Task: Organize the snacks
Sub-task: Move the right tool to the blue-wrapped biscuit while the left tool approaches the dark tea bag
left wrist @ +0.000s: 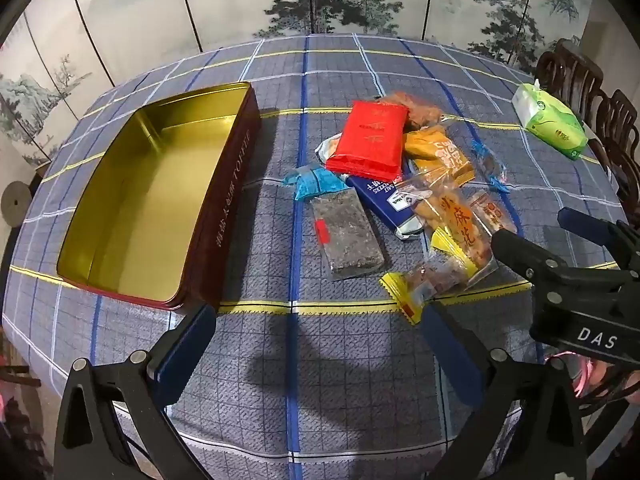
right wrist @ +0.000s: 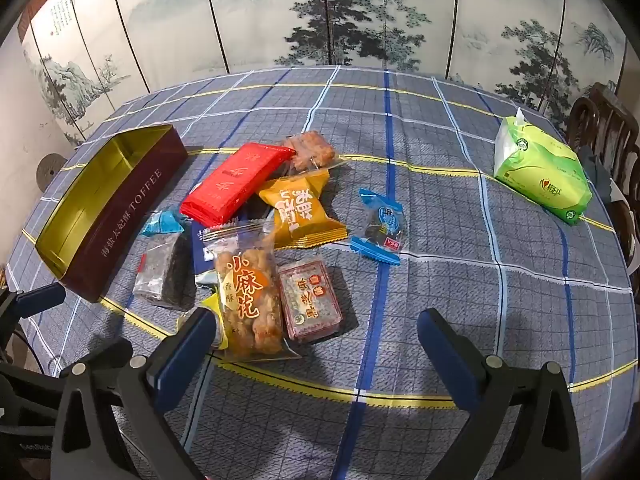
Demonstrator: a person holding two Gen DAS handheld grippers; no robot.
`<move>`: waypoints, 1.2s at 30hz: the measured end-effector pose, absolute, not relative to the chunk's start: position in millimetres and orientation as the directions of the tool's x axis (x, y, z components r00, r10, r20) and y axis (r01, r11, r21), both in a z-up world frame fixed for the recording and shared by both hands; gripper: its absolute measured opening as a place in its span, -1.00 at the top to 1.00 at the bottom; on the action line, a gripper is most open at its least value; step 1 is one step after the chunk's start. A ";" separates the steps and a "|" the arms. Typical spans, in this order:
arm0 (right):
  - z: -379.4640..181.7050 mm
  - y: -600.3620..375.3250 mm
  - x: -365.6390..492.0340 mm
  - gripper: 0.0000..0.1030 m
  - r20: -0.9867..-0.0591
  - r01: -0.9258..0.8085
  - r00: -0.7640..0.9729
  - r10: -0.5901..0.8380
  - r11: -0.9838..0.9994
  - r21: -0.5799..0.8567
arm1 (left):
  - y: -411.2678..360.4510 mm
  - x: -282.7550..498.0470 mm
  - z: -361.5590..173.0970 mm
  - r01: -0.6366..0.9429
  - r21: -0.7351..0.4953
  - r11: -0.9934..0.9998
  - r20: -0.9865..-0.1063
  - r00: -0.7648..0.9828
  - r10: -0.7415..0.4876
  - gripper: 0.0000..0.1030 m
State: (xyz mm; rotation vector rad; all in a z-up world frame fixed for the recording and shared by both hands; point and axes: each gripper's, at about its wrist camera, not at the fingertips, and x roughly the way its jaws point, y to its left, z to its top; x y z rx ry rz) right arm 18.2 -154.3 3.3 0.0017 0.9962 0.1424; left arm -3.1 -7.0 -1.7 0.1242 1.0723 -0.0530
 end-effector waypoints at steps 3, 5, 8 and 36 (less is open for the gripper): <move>3.5 -154.6 18.1 -1.00 -0.837 -0.119 0.534 0.120 0.991 0.066 | -4.9 -1.9 -3.3 0.118 0.034 0.992 -0.889 0.458 -0.023 -0.95; 3.9 -154.8 17.9 -1.00 -0.836 -0.121 0.535 0.122 0.990 0.067 | -2.2 -0.9 -2.2 0.117 0.036 0.992 -0.890 0.455 -0.021 -0.86; 2.6 -156.0 18.0 -1.00 -0.838 -0.117 0.533 0.120 0.991 0.067 | -2.8 -1.5 -3.2 0.127 0.050 0.991 -0.887 0.462 -0.014 -0.80; -3.1 -190.9 34.8 -0.97 -0.832 -0.068 0.548 0.085 0.996 0.057 | 10.9 21.2 -6.9 0.085 0.019 0.996 -0.892 0.451 -0.022 -0.57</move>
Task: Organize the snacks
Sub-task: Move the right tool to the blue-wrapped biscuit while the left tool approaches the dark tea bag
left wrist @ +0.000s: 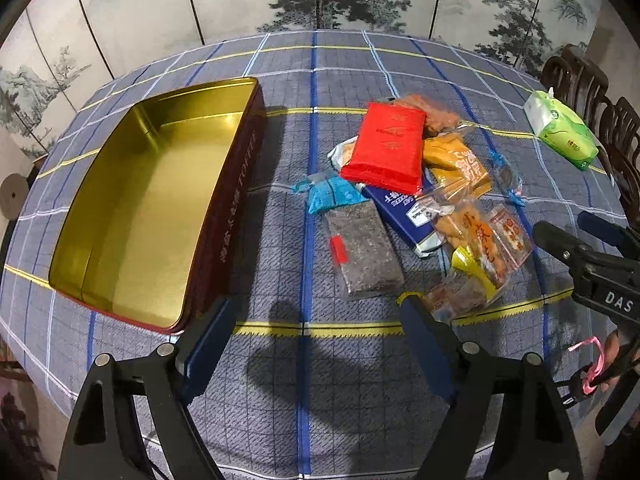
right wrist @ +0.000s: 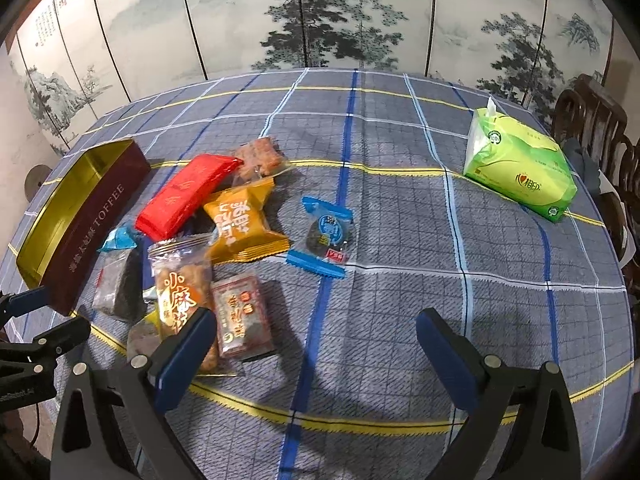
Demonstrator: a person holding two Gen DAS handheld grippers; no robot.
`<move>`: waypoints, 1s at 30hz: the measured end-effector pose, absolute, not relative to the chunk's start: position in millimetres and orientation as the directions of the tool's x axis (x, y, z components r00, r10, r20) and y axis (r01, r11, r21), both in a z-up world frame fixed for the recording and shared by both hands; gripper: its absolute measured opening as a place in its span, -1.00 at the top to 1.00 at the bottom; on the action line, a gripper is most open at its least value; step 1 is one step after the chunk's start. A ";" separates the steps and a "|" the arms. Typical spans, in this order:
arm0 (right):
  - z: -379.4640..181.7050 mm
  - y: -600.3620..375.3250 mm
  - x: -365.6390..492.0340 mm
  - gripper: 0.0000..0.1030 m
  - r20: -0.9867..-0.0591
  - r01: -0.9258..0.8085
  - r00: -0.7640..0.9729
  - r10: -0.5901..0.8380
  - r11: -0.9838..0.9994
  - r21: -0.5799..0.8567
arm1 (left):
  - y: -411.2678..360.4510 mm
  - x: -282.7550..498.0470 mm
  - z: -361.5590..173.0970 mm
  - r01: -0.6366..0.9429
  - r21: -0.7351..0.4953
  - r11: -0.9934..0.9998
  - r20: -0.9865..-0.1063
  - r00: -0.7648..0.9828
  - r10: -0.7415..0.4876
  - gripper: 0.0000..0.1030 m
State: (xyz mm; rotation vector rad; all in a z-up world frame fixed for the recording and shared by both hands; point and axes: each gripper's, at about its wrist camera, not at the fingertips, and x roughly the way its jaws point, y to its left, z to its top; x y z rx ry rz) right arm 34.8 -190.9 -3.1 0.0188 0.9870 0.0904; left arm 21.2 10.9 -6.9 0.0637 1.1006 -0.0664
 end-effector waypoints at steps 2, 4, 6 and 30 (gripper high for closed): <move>-3.4 -193.3 38.1 -0.93 -0.832 -0.061 0.548 0.082 0.996 0.058 | 10.2 22.0 -5.5 0.091 0.016 0.996 -0.889 0.457 -0.027 -0.57; -3.3 -195.4 41.8 -0.88 -0.833 -0.056 0.547 0.084 0.996 0.064 | 10.6 23.7 -3.7 0.088 0.021 0.996 -0.885 0.465 -0.022 -0.57; -3.3 -196.8 46.0 -0.82 -0.832 -0.051 0.548 0.084 0.996 0.067 | 11.9 25.4 -3.1 0.089 0.022 0.996 -0.884 0.467 -0.022 -0.56; -27.3 -196.7 110.5 0.09 -0.857 -0.020 0.506 0.097 0.995 0.101 | 14.3 43.5 -1.9 0.095 0.007 0.995 -0.884 0.467 -0.038 -0.49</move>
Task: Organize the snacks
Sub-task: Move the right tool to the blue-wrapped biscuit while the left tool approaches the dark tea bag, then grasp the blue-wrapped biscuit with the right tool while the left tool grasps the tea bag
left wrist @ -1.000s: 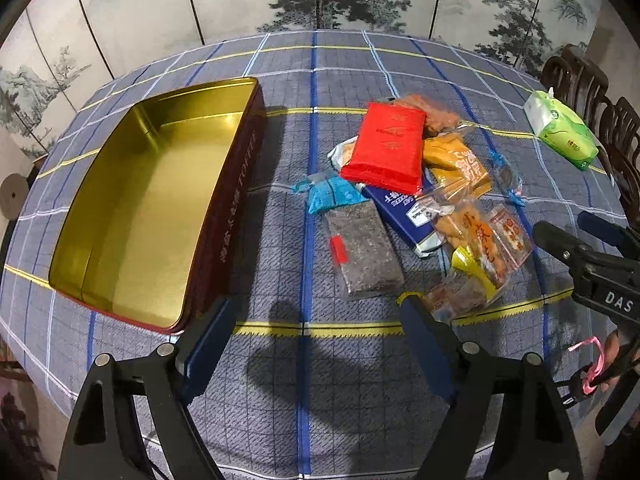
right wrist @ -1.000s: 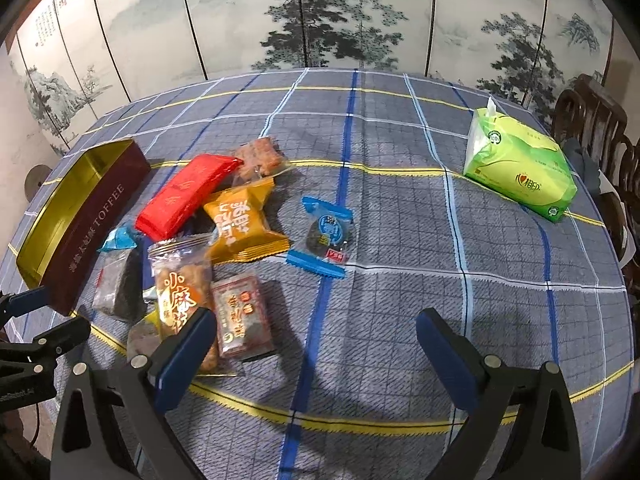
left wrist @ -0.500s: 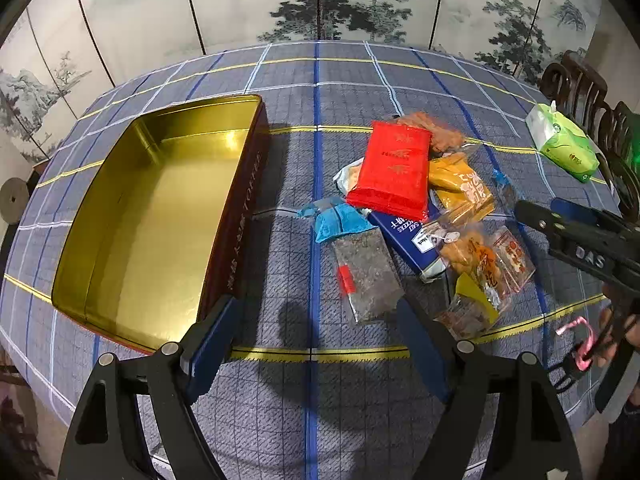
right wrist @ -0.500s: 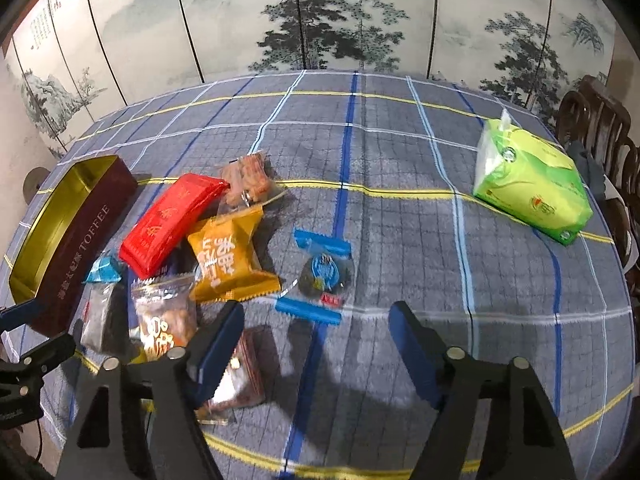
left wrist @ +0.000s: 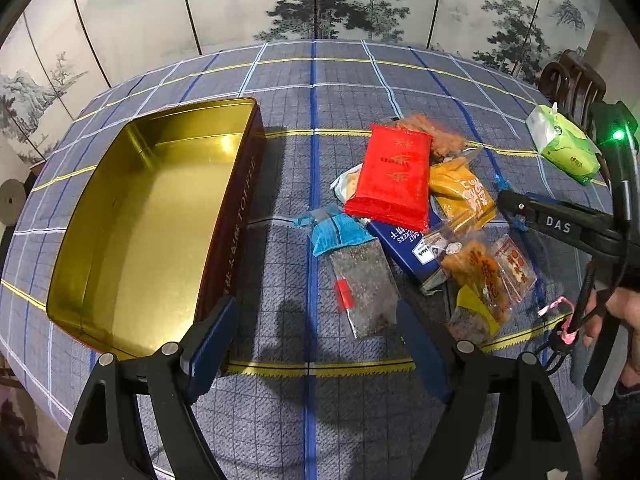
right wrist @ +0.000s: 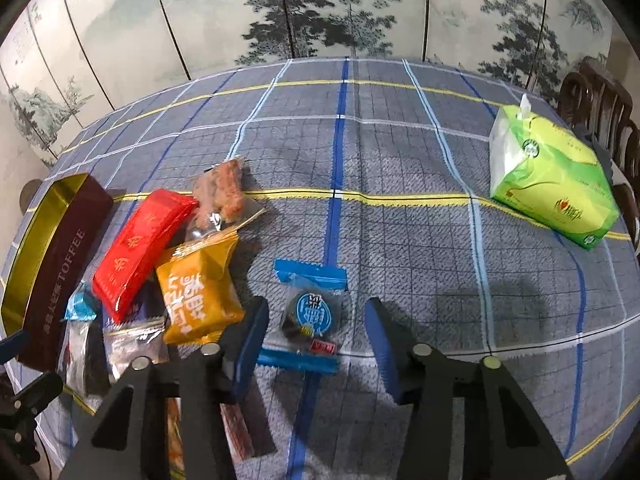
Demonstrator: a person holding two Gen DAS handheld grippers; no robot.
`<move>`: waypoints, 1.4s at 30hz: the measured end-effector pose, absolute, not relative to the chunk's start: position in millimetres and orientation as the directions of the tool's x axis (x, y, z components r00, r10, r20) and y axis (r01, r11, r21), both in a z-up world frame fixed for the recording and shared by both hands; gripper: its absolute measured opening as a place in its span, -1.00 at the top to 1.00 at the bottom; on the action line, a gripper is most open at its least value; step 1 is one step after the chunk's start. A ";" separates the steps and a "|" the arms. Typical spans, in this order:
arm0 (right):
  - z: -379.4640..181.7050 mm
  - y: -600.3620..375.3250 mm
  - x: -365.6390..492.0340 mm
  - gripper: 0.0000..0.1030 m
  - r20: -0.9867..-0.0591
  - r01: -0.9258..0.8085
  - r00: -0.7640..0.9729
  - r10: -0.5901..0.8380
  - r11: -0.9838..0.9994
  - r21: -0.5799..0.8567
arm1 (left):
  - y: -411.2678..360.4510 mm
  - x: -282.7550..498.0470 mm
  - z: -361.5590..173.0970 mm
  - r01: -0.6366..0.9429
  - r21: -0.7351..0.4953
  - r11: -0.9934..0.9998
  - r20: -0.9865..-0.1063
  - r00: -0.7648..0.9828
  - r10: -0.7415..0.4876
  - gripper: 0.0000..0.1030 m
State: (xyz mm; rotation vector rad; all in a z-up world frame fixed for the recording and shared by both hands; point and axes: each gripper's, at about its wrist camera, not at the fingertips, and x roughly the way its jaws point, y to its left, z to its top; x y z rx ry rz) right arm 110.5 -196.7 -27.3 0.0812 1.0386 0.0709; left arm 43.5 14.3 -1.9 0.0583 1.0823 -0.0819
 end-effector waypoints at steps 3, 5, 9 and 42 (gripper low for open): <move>-32.5 -195.2 113.2 0.21 -0.861 -0.021 0.499 0.100 0.994 0.103 | 15.2 44.9 -2.0 0.093 0.000 0.996 -0.884 0.465 -0.044 -0.49; -33.0 -192.1 113.5 0.28 -0.861 -0.029 0.501 0.082 0.996 0.079 | 14.8 45.6 -1.9 0.095 -0.006 0.995 -0.884 0.464 -0.050 -0.49; -33.5 -192.7 109.2 0.38 -0.852 -0.037 0.519 0.065 0.998 0.053 | 14.9 45.7 -1.9 0.099 -0.019 0.995 -0.886 0.460 -0.063 -0.49; -35.4 -245.3 68.8 0.39 -0.773 0.090 0.634 0.008 0.992 0.084 | 2.8 74.9 -34.8 0.081 -0.094 0.992 -0.939 0.324 -0.116 0.08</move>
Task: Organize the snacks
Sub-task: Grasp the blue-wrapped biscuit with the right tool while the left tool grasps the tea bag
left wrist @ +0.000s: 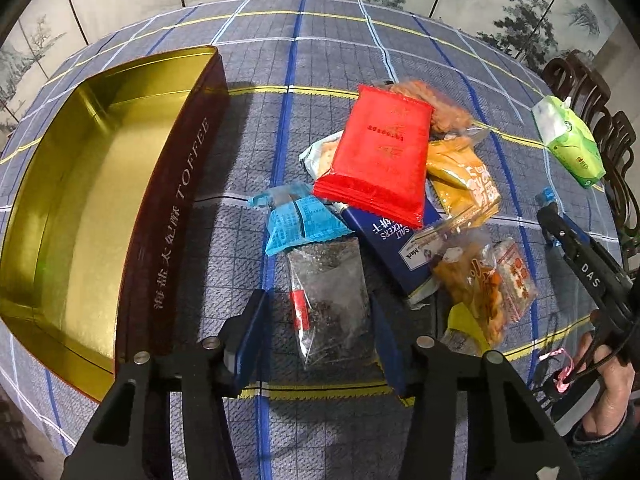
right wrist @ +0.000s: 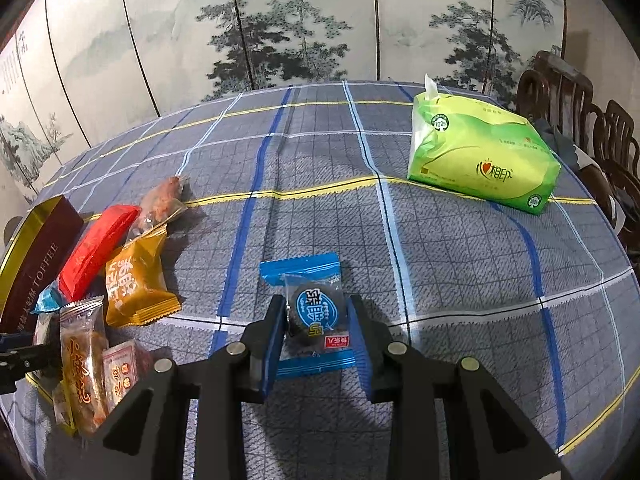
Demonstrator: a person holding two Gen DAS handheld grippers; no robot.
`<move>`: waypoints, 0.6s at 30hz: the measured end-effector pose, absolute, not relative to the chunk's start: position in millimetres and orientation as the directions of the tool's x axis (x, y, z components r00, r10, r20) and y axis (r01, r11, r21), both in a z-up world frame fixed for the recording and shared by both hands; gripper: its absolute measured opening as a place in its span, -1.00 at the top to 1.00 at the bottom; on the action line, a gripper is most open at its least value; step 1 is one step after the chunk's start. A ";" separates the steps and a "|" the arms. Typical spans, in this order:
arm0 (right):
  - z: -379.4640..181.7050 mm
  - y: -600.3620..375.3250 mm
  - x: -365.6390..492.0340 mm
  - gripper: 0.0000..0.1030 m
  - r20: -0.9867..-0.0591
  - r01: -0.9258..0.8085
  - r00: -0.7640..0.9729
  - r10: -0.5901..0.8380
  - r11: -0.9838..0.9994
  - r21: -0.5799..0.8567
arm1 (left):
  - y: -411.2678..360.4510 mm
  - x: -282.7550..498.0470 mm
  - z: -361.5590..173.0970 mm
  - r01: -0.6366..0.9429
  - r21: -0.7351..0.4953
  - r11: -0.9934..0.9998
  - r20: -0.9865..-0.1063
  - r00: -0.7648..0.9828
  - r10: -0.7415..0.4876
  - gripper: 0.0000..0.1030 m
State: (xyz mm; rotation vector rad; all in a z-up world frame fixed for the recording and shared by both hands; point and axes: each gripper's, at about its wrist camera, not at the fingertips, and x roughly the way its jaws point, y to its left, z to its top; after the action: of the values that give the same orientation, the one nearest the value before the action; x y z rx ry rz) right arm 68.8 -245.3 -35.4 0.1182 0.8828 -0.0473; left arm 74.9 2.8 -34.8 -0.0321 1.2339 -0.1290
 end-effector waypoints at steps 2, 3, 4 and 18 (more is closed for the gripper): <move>-35.4 -245.7 68.5 0.39 -0.771 0.090 0.636 0.010 0.992 0.087 | 1.7 76.1 -36.1 0.084 -0.088 0.993 -0.939 0.326 -0.111 0.08; -35.5 -246.0 68.2 0.39 -0.770 0.090 0.638 0.011 0.992 0.089 | 1.4 76.5 -36.9 0.087 -0.084 0.993 -0.939 0.325 -0.108 0.08; -35.4 -246.0 68.0 0.39 -0.769 0.090 0.639 0.012 0.992 0.090 | 1.3 78.4 -37.5 0.089 -0.082 0.993 -0.940 0.325 -0.107 0.08; -34.9 -245.4 68.6 0.39 -0.770 0.089 0.638 0.005 0.993 0.081 | 7.9 64.3 -32.7 0.118 -0.070 0.991 -0.937 0.332 -0.106 0.39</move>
State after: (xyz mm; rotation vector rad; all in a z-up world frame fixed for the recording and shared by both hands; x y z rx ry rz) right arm 68.6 -245.4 -34.9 0.1149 0.8785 -0.0479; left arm 64.3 7.9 -32.7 0.0110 1.2238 -0.1465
